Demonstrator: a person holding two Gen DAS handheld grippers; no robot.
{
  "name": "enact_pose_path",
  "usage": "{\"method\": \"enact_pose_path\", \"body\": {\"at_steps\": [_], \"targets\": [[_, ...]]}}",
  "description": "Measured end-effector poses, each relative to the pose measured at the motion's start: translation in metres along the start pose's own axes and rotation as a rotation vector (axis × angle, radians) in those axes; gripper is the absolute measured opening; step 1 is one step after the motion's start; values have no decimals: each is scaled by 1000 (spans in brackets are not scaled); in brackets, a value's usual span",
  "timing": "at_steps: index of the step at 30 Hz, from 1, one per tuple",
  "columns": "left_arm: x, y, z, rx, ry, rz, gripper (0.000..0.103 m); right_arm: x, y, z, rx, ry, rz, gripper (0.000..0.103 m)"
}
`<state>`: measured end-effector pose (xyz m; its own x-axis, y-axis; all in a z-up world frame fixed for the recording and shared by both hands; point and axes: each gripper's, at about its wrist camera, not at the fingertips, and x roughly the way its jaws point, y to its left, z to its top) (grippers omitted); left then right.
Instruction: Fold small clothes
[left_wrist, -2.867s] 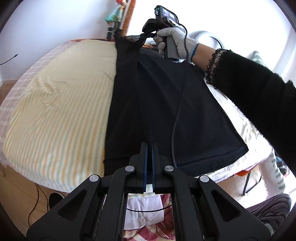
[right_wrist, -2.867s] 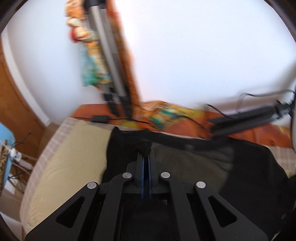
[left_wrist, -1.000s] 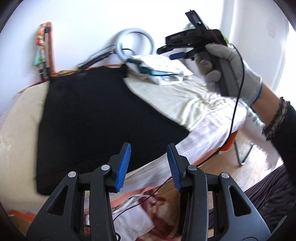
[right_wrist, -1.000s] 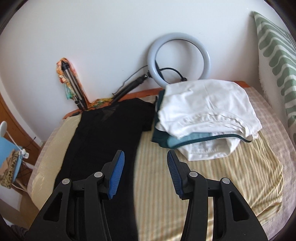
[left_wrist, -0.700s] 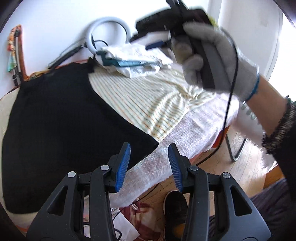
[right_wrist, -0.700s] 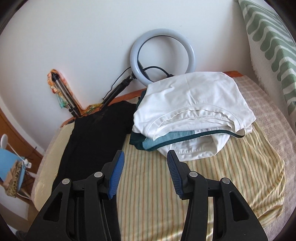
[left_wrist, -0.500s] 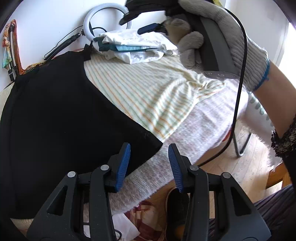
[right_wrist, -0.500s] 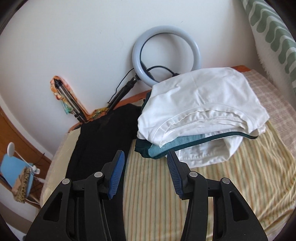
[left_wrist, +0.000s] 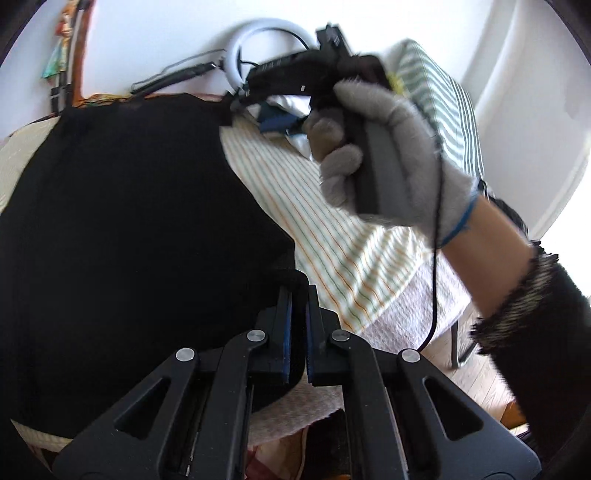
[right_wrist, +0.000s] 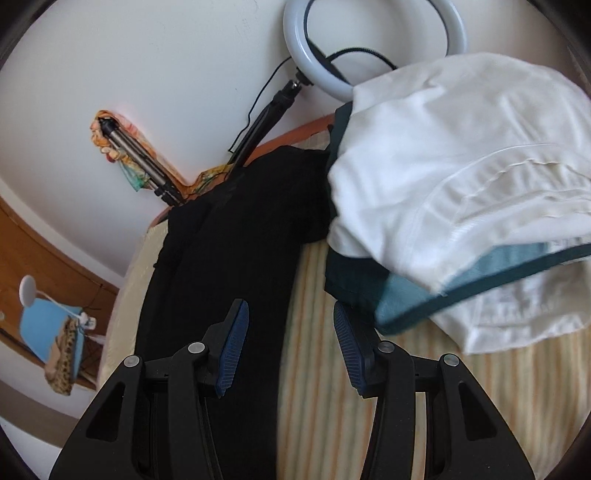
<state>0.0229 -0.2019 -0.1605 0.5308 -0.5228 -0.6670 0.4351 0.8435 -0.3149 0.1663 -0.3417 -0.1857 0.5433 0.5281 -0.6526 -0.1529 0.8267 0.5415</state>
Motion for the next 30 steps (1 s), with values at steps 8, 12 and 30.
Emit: {"method": "enact_pose_path", "body": {"at_steps": [8, 12, 30], "targets": [[-6, 15, -1, -28, -4, -27, 3, 52, -17, 35, 183, 7, -3, 47], [-7, 25, -1, -59, -1, -50, 3, 66, -16, 50, 220, -10, -29, 49], [-14, 55, -10, -157, -26, -101, 3, 74, 4, 53, 267, -67, -189, 37]]}}
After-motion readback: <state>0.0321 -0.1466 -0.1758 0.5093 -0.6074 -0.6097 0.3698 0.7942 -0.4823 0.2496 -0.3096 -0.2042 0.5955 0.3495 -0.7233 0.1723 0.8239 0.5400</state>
